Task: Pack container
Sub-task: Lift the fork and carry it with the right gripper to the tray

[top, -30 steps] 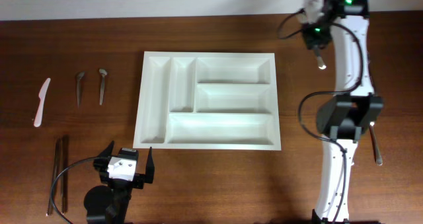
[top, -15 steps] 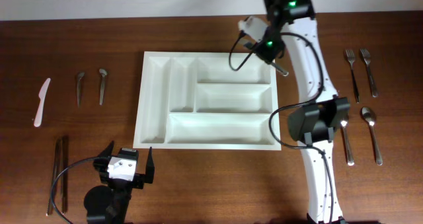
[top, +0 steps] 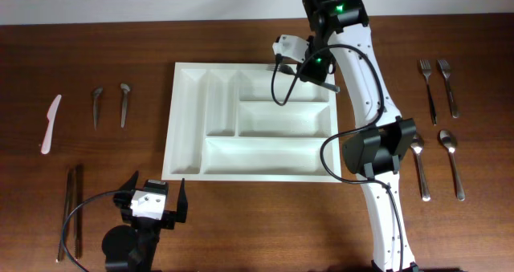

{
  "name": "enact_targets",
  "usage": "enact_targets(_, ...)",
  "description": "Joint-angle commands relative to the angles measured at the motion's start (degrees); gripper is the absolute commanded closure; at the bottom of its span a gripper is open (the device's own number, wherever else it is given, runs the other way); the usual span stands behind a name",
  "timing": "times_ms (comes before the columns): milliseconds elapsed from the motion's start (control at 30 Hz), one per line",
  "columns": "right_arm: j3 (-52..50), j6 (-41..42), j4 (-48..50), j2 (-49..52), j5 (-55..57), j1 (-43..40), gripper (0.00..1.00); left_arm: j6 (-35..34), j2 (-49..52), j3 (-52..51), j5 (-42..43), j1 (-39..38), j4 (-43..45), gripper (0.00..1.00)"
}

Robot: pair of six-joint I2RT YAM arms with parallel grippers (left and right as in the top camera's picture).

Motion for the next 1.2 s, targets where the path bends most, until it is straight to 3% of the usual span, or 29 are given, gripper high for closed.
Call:
enact_targets(0, -2.56, -8.11, 0.57, 0.63, -2.97, 0.11, 0.96, 0.72, -0.44, -0.22, -0.44, 0.28, -0.04, 0.01)
enact_targets(900, -17.79, -8.87, 16.46, 0.63, -4.44, 1.73, 0.96, 0.72, -0.44, -0.22, -0.44, 0.28, -0.04, 0.01)
enact_targets(1067, -18.29, -8.63, 17.29, 0.63, -4.42, 1.73, 0.87, 0.72, -0.44, -0.22, -0.44, 0.28, -0.07, 0.01)
enact_targets(1167, -18.27, -8.17, 18.34, 0.63, -4.39, 1.7, 0.76, 0.72, -0.44, -0.22, -0.44, 0.28, -0.04, 0.01)
